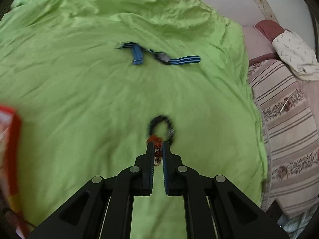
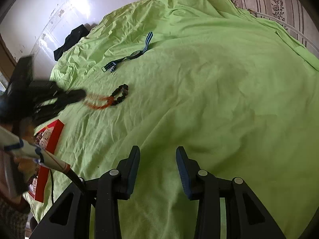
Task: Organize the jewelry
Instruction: 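Grasp the red-bead bracelet with the left tool while the right tool grasps the black beaded bracelet, then carry both bracelets to the tray and open both tools to release them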
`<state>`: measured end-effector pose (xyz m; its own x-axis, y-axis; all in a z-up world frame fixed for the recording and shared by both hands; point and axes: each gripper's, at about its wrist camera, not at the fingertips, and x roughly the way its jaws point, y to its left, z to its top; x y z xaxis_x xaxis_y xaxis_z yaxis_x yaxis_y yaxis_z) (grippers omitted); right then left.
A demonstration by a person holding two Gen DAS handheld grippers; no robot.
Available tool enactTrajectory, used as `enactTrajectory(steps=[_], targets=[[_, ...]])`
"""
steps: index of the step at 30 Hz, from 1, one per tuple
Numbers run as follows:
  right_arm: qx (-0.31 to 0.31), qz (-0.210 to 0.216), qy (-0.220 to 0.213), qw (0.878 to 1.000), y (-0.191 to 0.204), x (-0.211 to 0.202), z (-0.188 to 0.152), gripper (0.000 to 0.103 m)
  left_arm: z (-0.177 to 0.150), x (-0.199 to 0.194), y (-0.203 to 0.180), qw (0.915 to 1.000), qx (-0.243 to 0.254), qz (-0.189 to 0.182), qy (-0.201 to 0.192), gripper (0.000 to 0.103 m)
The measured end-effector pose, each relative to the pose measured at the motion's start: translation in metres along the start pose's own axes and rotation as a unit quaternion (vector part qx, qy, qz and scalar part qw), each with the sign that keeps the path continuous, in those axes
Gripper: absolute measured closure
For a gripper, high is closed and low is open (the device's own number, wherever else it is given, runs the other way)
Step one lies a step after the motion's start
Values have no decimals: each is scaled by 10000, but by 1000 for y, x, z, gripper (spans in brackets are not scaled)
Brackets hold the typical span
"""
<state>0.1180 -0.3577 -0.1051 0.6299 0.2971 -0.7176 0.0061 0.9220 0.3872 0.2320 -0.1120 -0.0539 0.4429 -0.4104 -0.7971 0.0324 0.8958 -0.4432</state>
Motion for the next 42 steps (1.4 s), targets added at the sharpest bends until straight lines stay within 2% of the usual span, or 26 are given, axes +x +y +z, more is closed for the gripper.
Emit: enactTrajectory(steps=[5,7,8,9,11,12,15,22,23,24,25,26,29,33,42], targets=[[-92,101,107,9998,7,2,3,62,-24,-3,35,9988,60,487,86,96],[-192,168,128,9996,14,2,11,62,-29,-5,42,9985,77,547,43,94],[-286,213,188,9992,20,6,18,62,-29,-5,43,9986,79,527,24,88],[-345,289,271,9986,24,11,24,62,-30,-5,44,9986,84,523,-21,76],[-443,384,404,9975,34,26,40,62,-33,-8,44,9983,140,551,-123,60],[-542,319,416,9972,39,34,47,62,-34,-8,42,9981,191,559,-167,60],[-716,86,462,9963,52,67,70,62,-35,2,33,9967,448,664,-114,60],[-543,160,748,9956,67,127,100,62,-40,24,23,9916,952,869,67,60],[-578,103,746,9955,69,131,102,62,-41,26,22,9911,991,885,69,65],[-617,53,736,9954,71,134,102,70,-41,26,22,9912,1002,867,69,87],[-656,-6,729,9952,71,135,103,80,-42,27,22,9916,997,817,112,94],[-685,-28,760,9947,71,136,103,88,-42,27,23,9926,933,755,182,96],[-541,114,729,9958,63,123,103,89,-44,19,18,9931,940,701,96,96],[-416,194,511,9976,55,89,100,89,-47,-3,5,9955,849,422,-31,96],[-414,283,86,9987,62,8,80,89,-71,-89,-22,9971,630,-167,-395,96]])
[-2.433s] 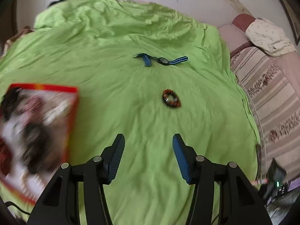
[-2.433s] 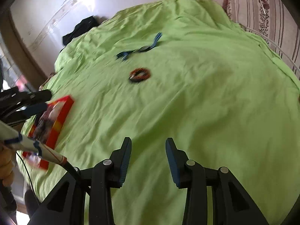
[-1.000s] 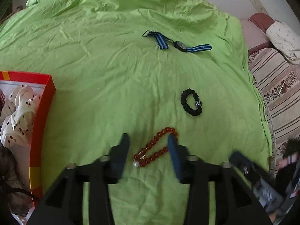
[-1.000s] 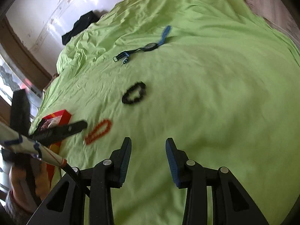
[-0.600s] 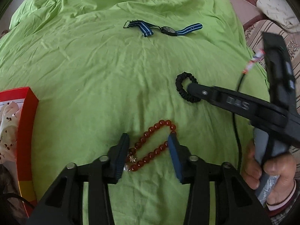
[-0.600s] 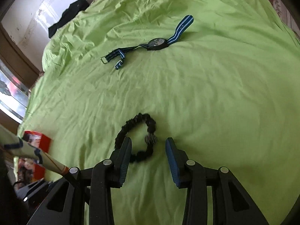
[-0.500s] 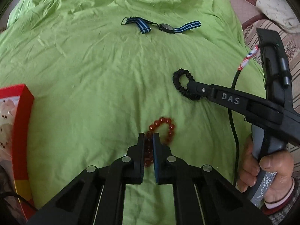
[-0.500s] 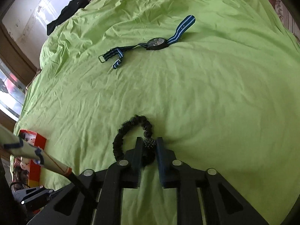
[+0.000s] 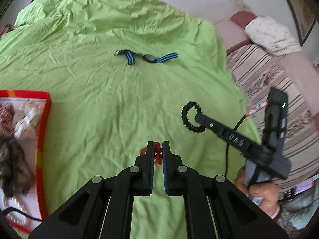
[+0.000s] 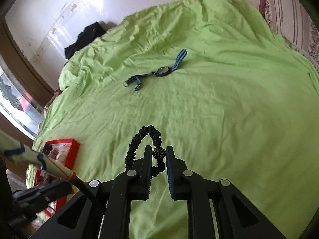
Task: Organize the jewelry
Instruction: 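Carry both bracelets to the tray and open both tools to release them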
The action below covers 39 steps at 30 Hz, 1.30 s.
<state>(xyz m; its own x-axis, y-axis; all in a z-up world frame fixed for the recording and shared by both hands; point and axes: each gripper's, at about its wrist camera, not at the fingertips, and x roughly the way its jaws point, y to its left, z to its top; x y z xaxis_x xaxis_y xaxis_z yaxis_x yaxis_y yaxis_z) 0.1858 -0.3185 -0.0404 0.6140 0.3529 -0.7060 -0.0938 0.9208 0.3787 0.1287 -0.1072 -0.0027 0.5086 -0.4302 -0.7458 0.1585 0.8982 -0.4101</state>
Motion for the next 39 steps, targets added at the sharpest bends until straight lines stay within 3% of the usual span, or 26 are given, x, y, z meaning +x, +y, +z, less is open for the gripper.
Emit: enactTrajectory(steps=[9,17,20,28,39], targets=[[-249,281,-40,9993,36,-46,-37,88,-24,-103,2,9977,6,195,-651,96],[-725,604,121,9955,103,-50,-68,88,-34,-172,46,9934,123,876,-732,96],[-909,837,227,9921,135,-45,-77,88,-30,-193,71,9881,199,1292,-812,96],[-1755,1040,594,9772,225,-14,-107,88,-6,-196,154,9819,-293,1717,-749,96],[-2282,1173,1197,9591,286,36,-143,88,19,-151,252,9738,-801,2081,-440,96]])
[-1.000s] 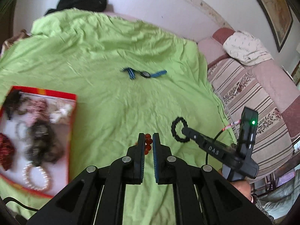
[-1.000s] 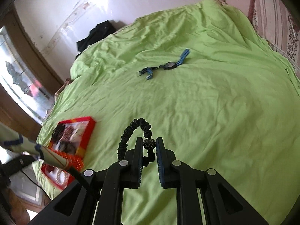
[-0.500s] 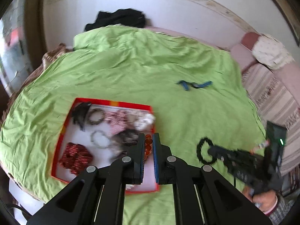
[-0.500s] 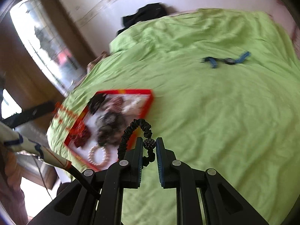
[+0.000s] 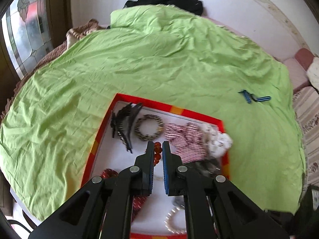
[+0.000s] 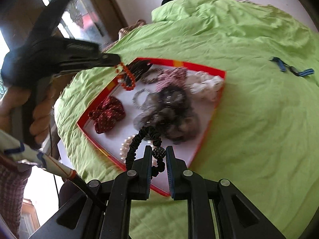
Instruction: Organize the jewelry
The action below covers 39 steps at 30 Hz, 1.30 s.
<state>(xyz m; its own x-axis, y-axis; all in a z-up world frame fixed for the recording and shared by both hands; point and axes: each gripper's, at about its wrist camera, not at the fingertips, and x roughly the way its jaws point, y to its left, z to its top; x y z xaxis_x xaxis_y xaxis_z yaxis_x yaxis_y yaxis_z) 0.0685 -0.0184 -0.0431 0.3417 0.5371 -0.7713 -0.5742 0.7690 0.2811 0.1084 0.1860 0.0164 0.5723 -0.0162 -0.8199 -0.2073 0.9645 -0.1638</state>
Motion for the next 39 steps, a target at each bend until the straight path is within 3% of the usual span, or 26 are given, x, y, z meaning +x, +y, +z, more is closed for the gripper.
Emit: enactTrajectory(steps=[9,20,21,22,23,24,26,27,34,39], targets=[[-396,244,246,9986,47,48,17,88,8,56,36,9986,-319,108,411,96],[-593,342,354,9970,68,77,21,87,9,63,48,9980,-542,-74,319,95],[-605,344,344,9970,70,76,21,82,8,61,47,9979,-554,-104,326,94],[-620,338,320,9970,71,74,21,77,9,61,48,9978,-564,-121,326,93],[-637,312,272,9971,71,70,21,66,8,58,48,9977,-583,-161,317,87],[-656,287,217,9972,71,66,21,59,7,53,47,9975,-602,-230,295,76],[-685,277,100,9972,71,55,21,56,4,42,47,9971,-640,-350,196,60],[-685,286,67,9972,70,50,22,56,3,35,46,9969,-653,-417,140,57],[-393,295,-379,9981,39,-8,23,56,-7,-7,55,9962,-545,-675,-40,56],[261,-342,-497,9978,-15,-17,26,56,-15,-18,82,9981,-556,-55,-245,51]])
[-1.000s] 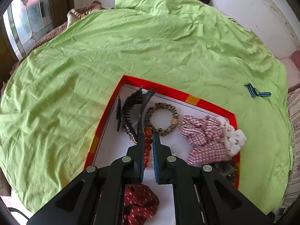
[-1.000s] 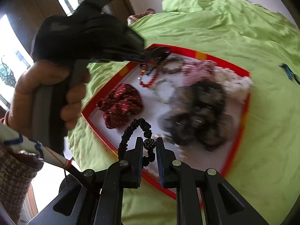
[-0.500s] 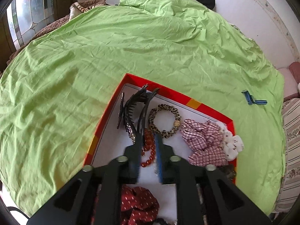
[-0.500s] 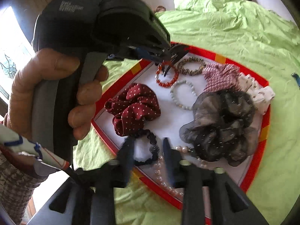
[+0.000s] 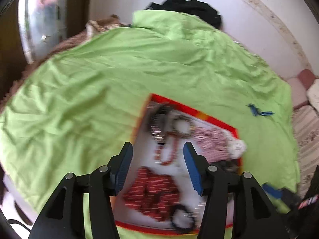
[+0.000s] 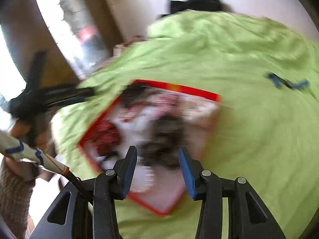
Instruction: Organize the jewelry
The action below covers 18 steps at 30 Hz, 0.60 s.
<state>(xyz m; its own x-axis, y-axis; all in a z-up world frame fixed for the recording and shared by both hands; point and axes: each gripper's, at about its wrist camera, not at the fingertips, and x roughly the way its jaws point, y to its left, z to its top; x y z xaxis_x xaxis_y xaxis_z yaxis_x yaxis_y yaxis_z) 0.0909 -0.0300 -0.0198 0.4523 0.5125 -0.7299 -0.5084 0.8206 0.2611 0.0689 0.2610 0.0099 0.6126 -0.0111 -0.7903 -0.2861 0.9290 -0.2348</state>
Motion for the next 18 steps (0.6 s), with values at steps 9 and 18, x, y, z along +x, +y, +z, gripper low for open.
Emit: enactTrajectory(steps=[9,18], targets=[[489,-251,524,9971,-31,55,3,74,-13,51,38,9970,-483,116,589,51],[534,-420,583,9960,-48,68,6,96,-19,89,19,9961,-156,317,811,62]])
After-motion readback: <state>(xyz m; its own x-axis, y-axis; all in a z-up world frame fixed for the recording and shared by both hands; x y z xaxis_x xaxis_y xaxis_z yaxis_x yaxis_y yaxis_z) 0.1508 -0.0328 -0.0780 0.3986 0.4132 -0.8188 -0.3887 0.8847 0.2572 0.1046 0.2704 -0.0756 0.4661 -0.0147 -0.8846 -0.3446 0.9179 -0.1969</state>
